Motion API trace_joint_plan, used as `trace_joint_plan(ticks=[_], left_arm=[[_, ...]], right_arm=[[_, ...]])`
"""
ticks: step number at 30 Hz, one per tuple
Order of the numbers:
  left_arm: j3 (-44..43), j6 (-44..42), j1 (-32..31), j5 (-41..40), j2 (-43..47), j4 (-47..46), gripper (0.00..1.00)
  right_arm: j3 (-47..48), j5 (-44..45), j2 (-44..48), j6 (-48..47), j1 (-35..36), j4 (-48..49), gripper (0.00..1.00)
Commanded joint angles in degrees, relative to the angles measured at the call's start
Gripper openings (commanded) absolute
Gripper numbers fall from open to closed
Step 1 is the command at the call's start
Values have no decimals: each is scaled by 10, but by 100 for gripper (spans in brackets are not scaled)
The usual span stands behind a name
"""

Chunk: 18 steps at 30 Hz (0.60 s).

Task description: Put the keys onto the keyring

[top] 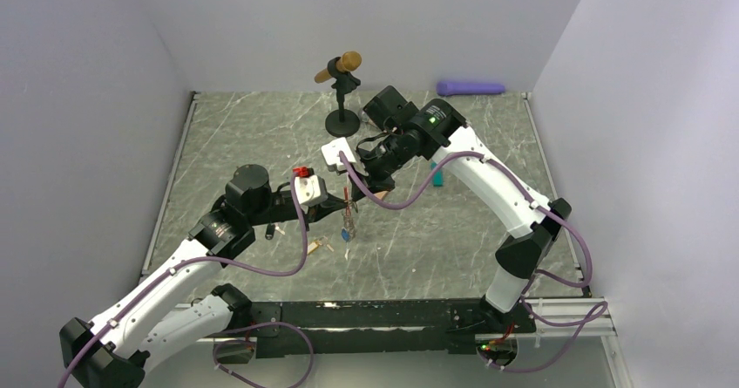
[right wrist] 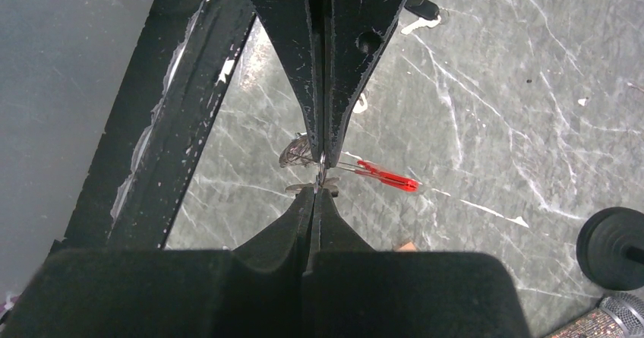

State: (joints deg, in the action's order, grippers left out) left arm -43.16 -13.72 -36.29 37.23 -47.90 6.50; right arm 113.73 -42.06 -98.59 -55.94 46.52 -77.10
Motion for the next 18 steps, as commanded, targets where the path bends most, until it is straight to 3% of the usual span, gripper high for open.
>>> trace_joint_plan(ticks=[1,18], left_arm=[[-21,14,3,11,4,-43,0],[-25,-1,3,8,-2,-26,0]], right_arm=[[11,-12,-2,0,-3,-2,0],[10,-4,9,-4,-3,-3,0]])
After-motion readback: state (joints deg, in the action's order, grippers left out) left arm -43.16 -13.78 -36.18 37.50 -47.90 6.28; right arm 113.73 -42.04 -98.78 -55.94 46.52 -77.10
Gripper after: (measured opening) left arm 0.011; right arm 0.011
